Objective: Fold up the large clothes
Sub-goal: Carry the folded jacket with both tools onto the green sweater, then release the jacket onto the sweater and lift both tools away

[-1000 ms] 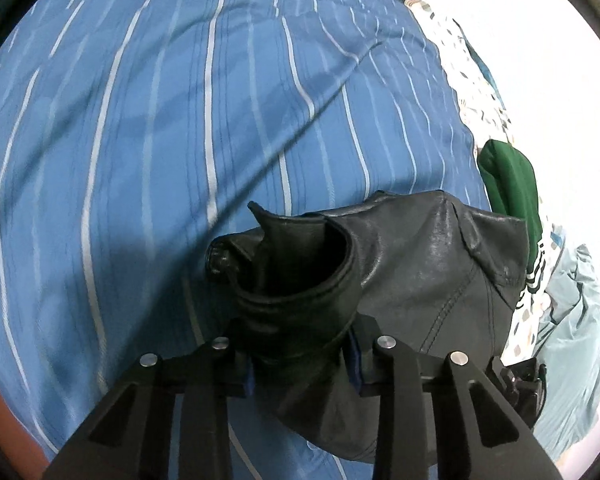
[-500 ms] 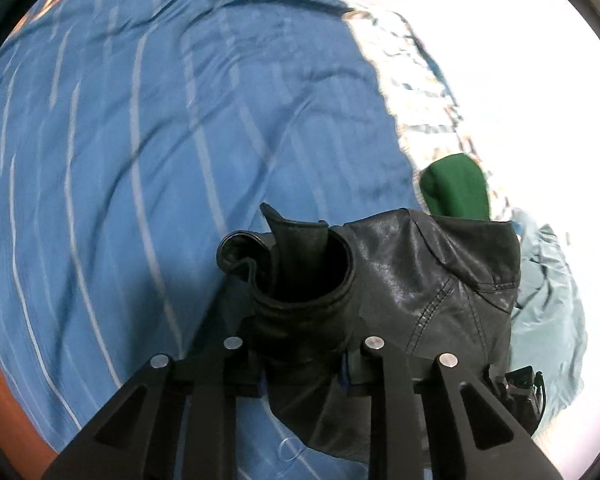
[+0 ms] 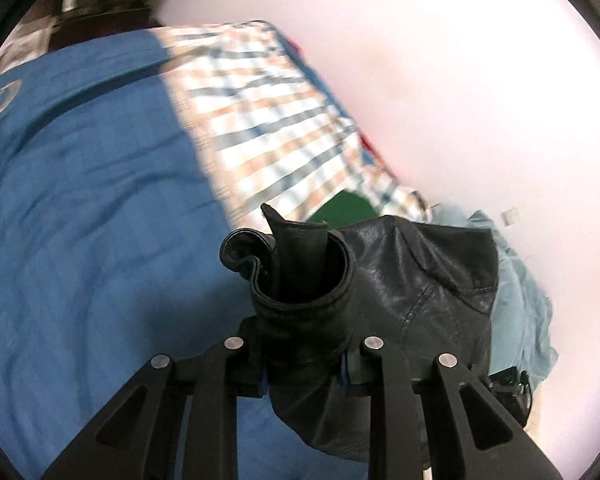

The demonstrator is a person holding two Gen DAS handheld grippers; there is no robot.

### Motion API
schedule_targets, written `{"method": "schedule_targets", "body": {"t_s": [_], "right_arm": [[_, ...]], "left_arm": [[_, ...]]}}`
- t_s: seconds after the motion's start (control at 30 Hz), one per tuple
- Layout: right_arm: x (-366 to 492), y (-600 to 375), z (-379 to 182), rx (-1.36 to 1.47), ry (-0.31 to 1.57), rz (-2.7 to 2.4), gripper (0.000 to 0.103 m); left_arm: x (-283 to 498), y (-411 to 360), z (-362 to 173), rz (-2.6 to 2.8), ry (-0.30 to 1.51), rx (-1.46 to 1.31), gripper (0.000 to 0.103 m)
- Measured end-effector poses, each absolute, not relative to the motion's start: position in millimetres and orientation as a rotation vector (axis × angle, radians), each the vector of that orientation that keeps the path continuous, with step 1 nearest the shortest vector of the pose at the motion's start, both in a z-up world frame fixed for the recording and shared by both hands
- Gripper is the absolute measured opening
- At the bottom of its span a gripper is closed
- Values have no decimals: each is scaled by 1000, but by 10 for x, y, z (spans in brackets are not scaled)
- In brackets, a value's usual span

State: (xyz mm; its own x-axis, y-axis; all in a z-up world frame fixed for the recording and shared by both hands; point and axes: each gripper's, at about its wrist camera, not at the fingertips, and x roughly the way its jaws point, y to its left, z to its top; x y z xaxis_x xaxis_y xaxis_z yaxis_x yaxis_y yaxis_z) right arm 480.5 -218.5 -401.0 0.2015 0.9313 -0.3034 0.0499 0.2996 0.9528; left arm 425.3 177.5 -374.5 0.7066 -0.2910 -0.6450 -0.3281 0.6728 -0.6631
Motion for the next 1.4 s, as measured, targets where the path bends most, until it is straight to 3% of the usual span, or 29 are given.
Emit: {"method": "schedule_targets", "body": {"t_s": [0.27,0.53,0.57,0.73,0.8,0.83,0.87,0.9,1.0,1.1,1.4], "right_arm": [[6317,-2836,-4064,1126,1105,789,45],[7407,-3495,-5044,1170,1228,671,45],[7448,-3563,-5172,1166,1252,647,45],[7391,-3761,-5281,1078,1286,580,55],[7333,-3743,-5199,985,1288,533,66],[7299,-3720,-5108,919,1287,488,68],[7282,-3665,-5033,867,1286,454,72],[7363,-3573,-4924,782,1275,386,83],[7294,-3401,-4610,550,1263,202,89],[7230,-3187,-4284,369,1234,73,89],[6391,-2503,-3967,73,1252,-197,91]], "left_arm": [[5933,1285,-4033,-58,826,-807,20],[6682,819,-4924,-58,980,-684,21],[6684,783,-5012,-54,998,-662,25],[6682,743,-5173,-69,1027,-590,32],[6715,728,-5163,-80,1032,-561,33],[6753,713,-5175,-78,1035,-541,37],[6762,688,-5156,-53,1043,-497,50],[6778,675,-5143,-19,1049,-453,68],[6757,667,-5055,45,1048,-349,88],[6702,625,-4955,102,1045,-224,97],[6245,365,-4410,143,1031,-6,101]]}}
